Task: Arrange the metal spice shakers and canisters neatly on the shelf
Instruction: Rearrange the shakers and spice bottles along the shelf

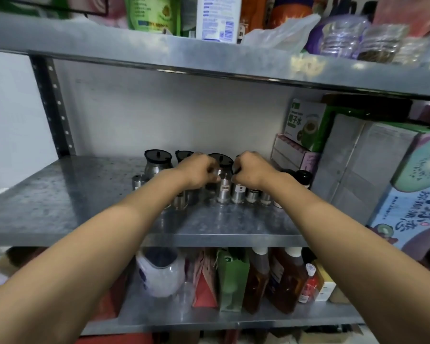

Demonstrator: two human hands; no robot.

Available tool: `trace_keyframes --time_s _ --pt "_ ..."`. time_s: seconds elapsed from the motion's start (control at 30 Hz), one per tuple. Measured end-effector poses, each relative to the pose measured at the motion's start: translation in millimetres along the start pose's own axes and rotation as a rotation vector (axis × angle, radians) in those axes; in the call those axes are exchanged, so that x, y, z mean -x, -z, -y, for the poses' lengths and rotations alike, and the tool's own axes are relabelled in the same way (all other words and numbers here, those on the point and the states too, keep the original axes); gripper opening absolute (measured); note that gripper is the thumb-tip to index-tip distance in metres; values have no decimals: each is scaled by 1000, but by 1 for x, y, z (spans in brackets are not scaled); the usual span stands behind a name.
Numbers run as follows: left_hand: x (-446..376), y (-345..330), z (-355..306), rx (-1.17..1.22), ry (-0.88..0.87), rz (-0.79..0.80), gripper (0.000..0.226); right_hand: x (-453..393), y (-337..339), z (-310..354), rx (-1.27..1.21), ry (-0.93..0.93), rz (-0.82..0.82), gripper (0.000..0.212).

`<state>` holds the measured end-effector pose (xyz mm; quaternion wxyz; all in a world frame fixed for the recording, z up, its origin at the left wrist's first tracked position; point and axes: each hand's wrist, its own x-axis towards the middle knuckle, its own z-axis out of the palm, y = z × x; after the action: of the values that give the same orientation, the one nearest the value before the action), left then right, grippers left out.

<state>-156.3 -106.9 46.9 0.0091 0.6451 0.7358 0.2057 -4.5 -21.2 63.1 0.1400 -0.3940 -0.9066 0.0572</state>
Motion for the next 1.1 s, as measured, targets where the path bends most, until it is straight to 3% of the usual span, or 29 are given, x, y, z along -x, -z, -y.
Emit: trace_keyframes --time_s 0.1,0.27,0.43,0.63,0.87,1.1 --pt "18 21 16 -46 5 -38 25 0 -2 20 -27 52 -27 25" --pt "52 56 49 -211 46 -47 30 2 -18 66 -110 150 13 6" --pt "72 66 69 -250 66 29 34 -1 -26 100 -142 189 70 28" --pt "72 55 79 -236 73 67 44 -6 -32 111 -102 188 114 22" --pt "64 42 80 -207 125 0 31 -4 -37 108 -98 186 109 13" --pt "58 26 72 17 189 -88 24 -3 -26 103 40 187 118 11"
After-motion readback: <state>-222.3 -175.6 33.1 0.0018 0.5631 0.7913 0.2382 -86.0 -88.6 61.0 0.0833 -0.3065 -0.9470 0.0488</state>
